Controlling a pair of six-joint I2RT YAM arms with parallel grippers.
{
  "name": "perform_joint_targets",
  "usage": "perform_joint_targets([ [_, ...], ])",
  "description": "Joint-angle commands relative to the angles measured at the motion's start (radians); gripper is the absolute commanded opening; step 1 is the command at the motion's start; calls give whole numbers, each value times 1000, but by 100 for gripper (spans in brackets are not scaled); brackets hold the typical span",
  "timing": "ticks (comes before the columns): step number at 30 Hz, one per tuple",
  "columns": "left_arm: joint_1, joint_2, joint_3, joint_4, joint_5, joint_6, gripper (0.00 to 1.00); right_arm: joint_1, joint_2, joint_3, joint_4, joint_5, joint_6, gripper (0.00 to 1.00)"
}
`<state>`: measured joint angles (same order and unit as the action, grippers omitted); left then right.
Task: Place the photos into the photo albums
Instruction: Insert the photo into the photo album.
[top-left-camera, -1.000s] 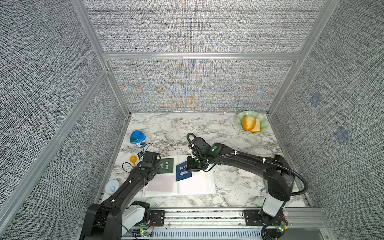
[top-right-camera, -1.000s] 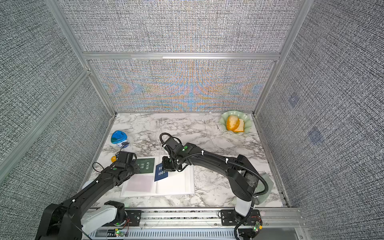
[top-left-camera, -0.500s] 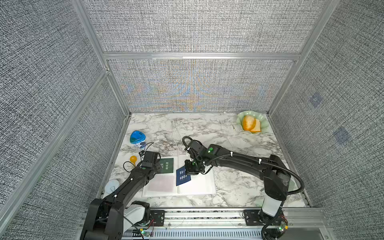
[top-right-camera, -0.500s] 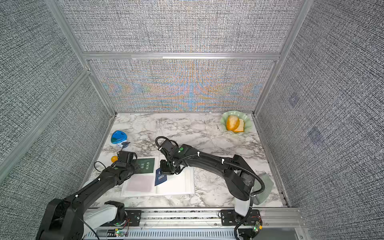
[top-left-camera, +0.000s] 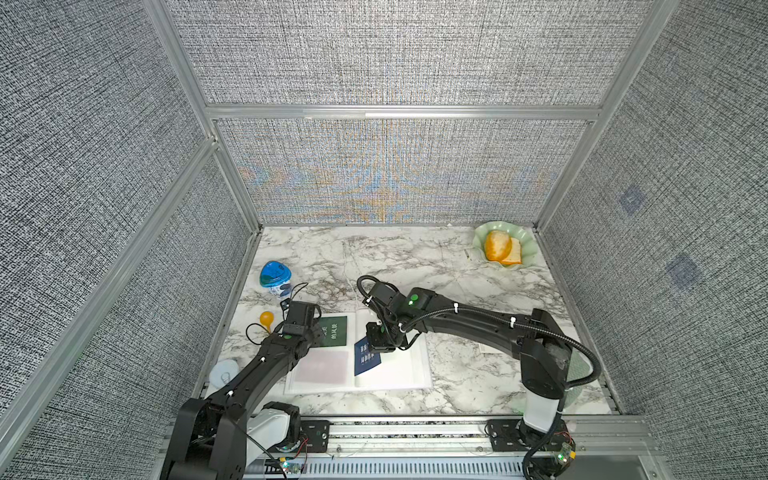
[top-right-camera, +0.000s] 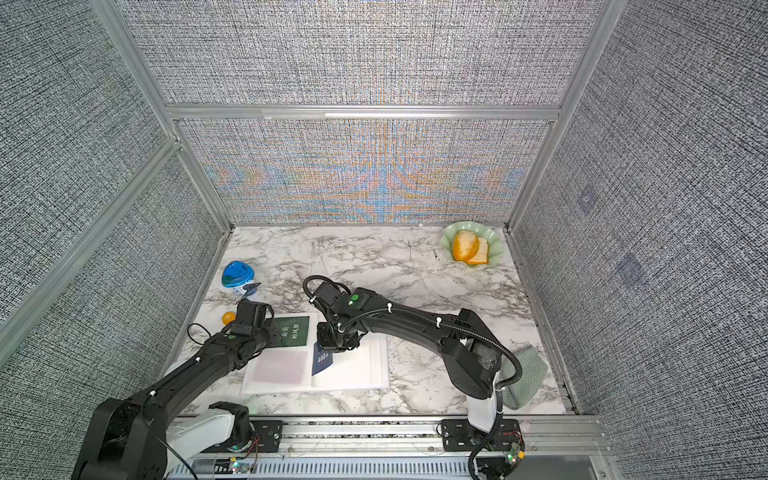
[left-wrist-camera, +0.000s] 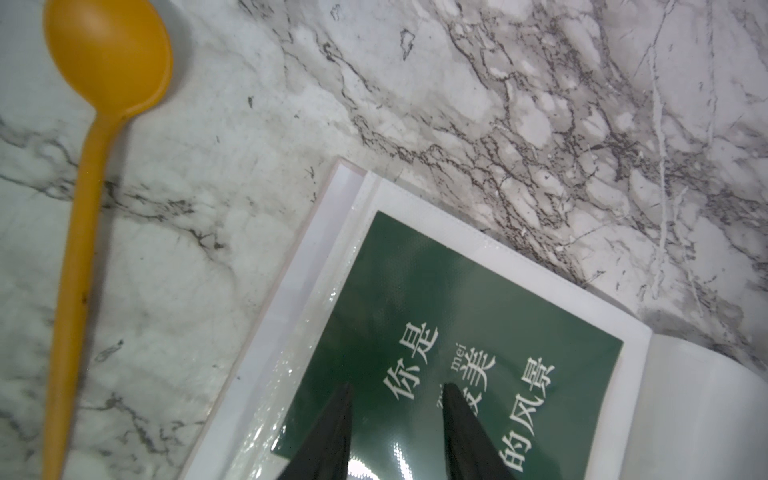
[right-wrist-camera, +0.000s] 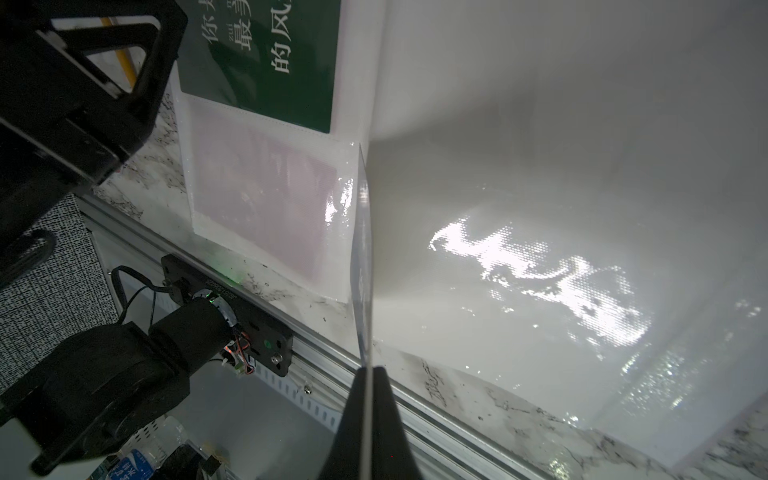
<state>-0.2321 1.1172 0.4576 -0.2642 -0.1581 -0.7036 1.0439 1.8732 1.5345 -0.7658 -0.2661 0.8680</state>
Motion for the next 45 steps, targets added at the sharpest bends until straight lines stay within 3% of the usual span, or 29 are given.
perform_joint_targets([
  [1, 2, -9, 0, -7, -20, 4, 39, 3, 0, 8, -36, 19, 16, 0],
  [31, 2, -35, -16, -9, -31, -5, 39, 7, 3, -77, 59, -24, 78, 0],
  [45, 2, 0, -14, -17, -47, -8, 39, -17, 56, -119, 197, -125, 70, 0],
])
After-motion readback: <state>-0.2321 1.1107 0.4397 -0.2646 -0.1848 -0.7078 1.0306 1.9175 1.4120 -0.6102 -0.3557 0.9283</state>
